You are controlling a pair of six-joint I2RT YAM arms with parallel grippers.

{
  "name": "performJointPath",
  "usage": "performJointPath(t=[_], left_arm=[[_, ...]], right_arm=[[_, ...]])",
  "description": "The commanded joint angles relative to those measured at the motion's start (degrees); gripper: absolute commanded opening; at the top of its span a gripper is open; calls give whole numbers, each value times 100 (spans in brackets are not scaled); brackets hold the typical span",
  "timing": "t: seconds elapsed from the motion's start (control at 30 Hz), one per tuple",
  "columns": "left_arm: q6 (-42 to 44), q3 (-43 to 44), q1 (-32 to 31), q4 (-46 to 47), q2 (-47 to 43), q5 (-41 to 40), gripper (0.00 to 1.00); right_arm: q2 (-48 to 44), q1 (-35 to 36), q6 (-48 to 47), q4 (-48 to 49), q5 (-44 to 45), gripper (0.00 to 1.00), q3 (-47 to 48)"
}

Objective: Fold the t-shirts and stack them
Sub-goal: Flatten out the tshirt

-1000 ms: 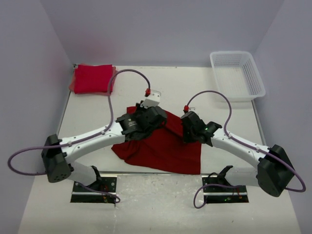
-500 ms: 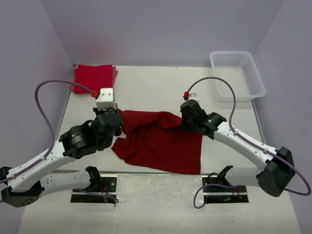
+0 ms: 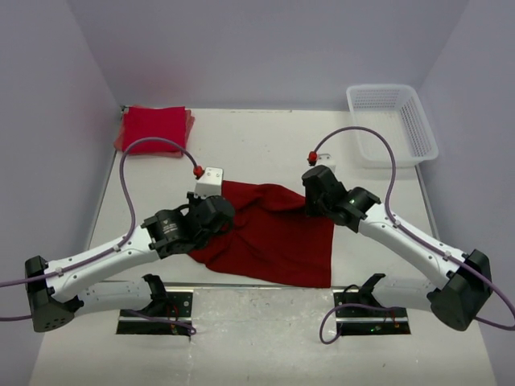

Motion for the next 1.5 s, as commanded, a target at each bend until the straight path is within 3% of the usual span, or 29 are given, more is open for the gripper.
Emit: performJointPath(t=[0.0, 0.23, 0.43, 0.63, 0.77, 1.03, 1.3, 1.47], left_arm=[[246, 925, -20, 99, -195, -642, 0], [1546, 2711, -20, 194, -310, -1206, 0], [3189, 3397, -20, 1468, -732, -1408, 0], [4087, 4135, -20, 2128, -820, -1452, 0], [4421, 5222, -20, 1945, -592, -840, 0], [4799, 7570, -20, 987, -12, 402, 0], [4800, 8153, -29, 897, 86, 912, 0], [4747, 8284, -28, 1065, 85, 1553, 0]], right_arm=[[-259, 17, -248, -54, 602, 0, 580], [118, 8, -1258, -195, 1366, 0, 2250], [566, -10, -2557, -300, 1824, 0, 4385], [752, -18, -3639, -177, 1649, 0, 6127], [734, -1, -4079, -396, 1254, 0, 7163], [234, 148, -4739, -827, -38, 0, 7543], [-250, 228, -4555, -1223, -1689, 0, 7473], [-399, 228, -4502, -1241, -2148, 0, 7543]])
